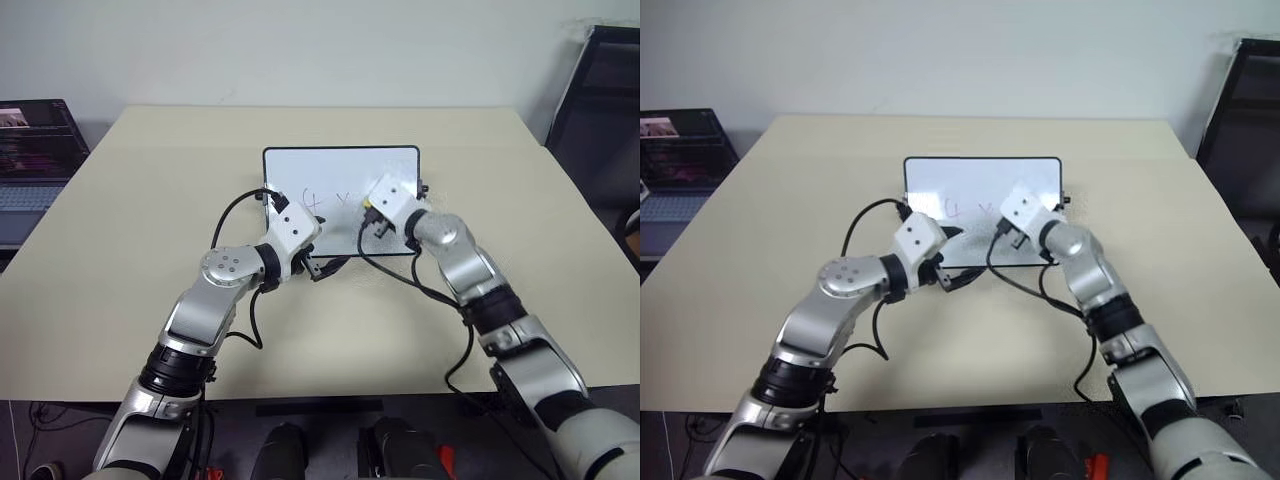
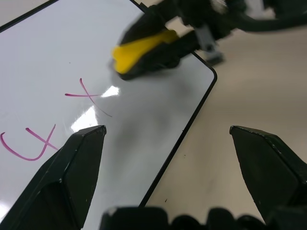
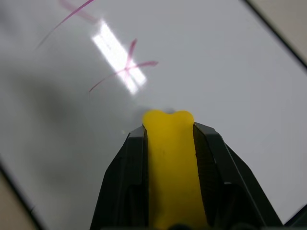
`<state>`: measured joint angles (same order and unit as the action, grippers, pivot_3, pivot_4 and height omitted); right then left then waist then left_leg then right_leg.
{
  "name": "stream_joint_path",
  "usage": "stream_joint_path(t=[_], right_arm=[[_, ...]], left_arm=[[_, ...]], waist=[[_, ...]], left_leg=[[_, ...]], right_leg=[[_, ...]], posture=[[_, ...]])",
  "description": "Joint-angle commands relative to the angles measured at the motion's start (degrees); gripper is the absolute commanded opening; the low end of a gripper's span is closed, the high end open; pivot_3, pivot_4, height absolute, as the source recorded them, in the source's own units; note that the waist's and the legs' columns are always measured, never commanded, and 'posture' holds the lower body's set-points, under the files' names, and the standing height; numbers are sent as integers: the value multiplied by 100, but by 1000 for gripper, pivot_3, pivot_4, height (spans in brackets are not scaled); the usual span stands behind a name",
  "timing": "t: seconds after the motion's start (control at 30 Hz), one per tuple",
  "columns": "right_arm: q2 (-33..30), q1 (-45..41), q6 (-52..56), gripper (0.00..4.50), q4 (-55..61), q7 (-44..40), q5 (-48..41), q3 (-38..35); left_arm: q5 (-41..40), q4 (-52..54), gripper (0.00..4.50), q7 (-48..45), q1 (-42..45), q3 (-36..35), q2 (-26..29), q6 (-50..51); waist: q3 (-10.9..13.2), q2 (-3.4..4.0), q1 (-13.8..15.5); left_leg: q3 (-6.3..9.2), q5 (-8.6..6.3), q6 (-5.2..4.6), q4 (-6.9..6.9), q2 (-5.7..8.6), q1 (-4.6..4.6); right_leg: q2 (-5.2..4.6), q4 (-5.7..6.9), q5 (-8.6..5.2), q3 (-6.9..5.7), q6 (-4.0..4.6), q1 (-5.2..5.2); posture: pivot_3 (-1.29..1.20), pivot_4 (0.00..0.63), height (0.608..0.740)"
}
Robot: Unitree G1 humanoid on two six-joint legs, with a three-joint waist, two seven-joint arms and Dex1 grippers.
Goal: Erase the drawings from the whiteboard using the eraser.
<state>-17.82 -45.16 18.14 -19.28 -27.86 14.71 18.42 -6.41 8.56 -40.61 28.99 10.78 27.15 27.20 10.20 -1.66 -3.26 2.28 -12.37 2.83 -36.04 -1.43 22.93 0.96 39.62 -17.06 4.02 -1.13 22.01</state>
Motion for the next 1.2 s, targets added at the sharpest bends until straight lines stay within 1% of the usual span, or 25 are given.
stream_joint_path(t=[0.03,0.17,0.3,0.37,0.47,0.57,0.67,0.77,0.87,1.0,1.1,1.2], right_arm=[[-112,201,327,985,215,-210,133,113],[-39,70,366,985,271,61,36,-170],[181,120,218,985,680,207,-527,-756],[298,284,169,985,1016,253,-824,-1044],[409,673,210,985,1575,272,-1186,-1351],[443,1068,72,985,1973,391,-1312,-1499],[451,1438,-102,985,2265,437,-1404,-1571],[439,1766,177,985,2635,245,-1774,-1674],[346,2034,98,985,2766,237,-1792,-1648],[182,2292,-62,985,2755,133,-1711,-1469],[91,2246,-192,985,2681,57,-1666,-1367],[86,1943,-244,985,2545,25,-1592,-1242]], left_arm=[[-30,153,4500,39,36,-118,1,-55],[-30,103,4500,48,52,-120,-16,-75],[-46,16,4500,187,31,-265,-48,-48],[-51,12,4500,383,-15,-415,-92,-7],[-49,108,4500,861,-228,-790,-230,-66],[-75,302,4500,1070,-529,-1026,-273,-67],[-125,440,4500,1318,-764,-1212,-360,58],[-131,587,4500,1461,-1007,-1293,-405,217],[-166,769,4500,1429,-1180,-1236,-373,432],[-123,846,4500,1562,-1177,-1250,-414,583],[-139,868,4500,1621,-1058,-1215,-442,673],[-131,839,4500,1657,-879,-1180,-449,751]], waist=[[0,0,-10],[0,0,-14],[2,-1,-3],[2,-1,-3],[2,-1,5],[2,0,4],[3,0,32],[2,0,56],[2,0,59],[3,0,64],[3,0,63],[3,0,54]], left_leg=[[-1,1,-1,0,-1,-2],[-4,7,-6,-5,-3,-7],[-7,8,-7,-5,-1,-1],[-4,8,-7,-2,-2,11],[4,3,-3,7,-2,15],[14,-6,4,13,-8,31],[33,-6,4,9,-6,61],[46,-6,4,7,-3,67],[51,-6,4,7,-2,66],[50,-5,4,4,-1,66],[46,-5,4,4,-1,65],[44,-5,5,4,-2,65]], right_leg=[[1,0,-6,1,-11,0],[3,6,-4,4,-16,0],[3,6,-4,5,-17,2],[2,5,-3,6,-16,15],[0,-1,9,4,7,18],[-1,-29,9,4,12,22],[-4,-51,10,-3,14,32],[-6,-55,10,-9,13,32],[-6,-55,10,-14,13,29],[-6,-54,10,-18,13,27],[-4,-54,11,-17,13,27],[-3,-54,10,-18,12,27]], posture=[[0,150,740],[0,150,740],[0,150,740],[0,150,740],[0,150,740],[0,150,740],[0,150,740],[0,150,740],[0,150,740],[0,150,740],[0,150,740],[0,150,740]])
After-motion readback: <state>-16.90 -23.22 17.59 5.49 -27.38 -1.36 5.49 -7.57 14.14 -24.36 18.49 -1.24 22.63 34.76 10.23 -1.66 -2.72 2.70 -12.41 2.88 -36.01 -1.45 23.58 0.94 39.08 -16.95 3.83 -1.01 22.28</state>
